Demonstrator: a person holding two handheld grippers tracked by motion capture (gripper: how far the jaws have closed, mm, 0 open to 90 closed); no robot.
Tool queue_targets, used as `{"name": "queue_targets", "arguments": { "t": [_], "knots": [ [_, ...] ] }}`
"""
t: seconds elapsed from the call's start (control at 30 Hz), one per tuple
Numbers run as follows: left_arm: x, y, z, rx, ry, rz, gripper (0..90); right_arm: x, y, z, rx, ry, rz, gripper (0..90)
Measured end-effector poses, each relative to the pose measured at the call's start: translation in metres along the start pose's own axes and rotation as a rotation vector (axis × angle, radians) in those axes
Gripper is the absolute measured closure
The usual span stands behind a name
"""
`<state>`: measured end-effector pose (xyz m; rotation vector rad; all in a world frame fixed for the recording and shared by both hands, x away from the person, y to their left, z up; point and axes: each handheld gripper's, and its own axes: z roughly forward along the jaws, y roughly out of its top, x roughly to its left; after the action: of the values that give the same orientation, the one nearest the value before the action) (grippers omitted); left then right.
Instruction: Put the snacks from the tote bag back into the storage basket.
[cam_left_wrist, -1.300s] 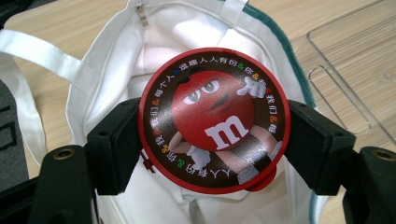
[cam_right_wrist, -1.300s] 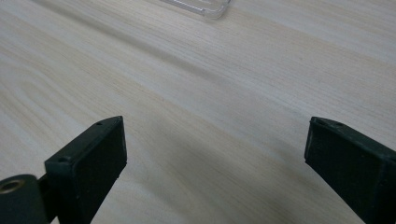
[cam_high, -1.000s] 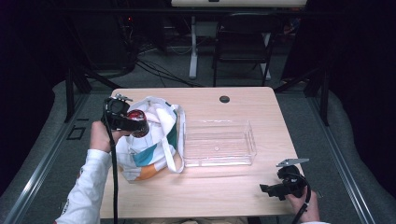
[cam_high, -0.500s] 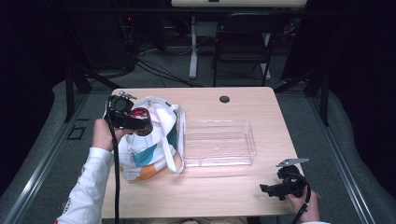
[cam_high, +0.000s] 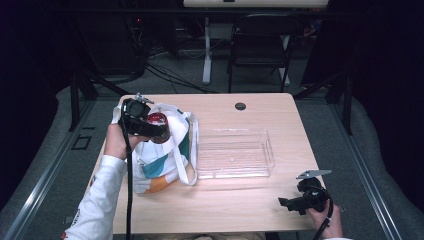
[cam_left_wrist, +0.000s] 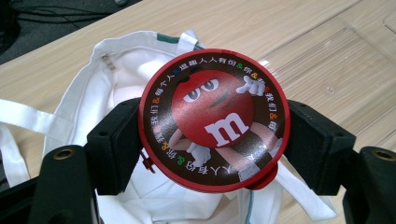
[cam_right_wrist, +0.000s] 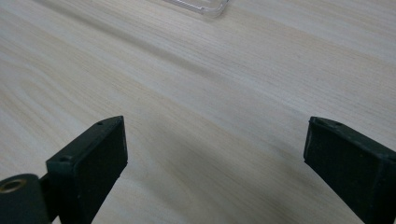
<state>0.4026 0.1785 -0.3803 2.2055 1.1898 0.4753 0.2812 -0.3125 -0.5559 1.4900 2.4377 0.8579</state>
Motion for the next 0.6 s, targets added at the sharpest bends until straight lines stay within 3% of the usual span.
{"name": "queue_targets", "arguments": {
  "t": [0.6],
  "knots": [
    [-0.022, 0.019, 0.005, -0.002, -0.030, 0.049, 25.9, 0.000, 0.000, 0.000, -0.004, 0.000, 0.000, 5.7]
  ]
}}
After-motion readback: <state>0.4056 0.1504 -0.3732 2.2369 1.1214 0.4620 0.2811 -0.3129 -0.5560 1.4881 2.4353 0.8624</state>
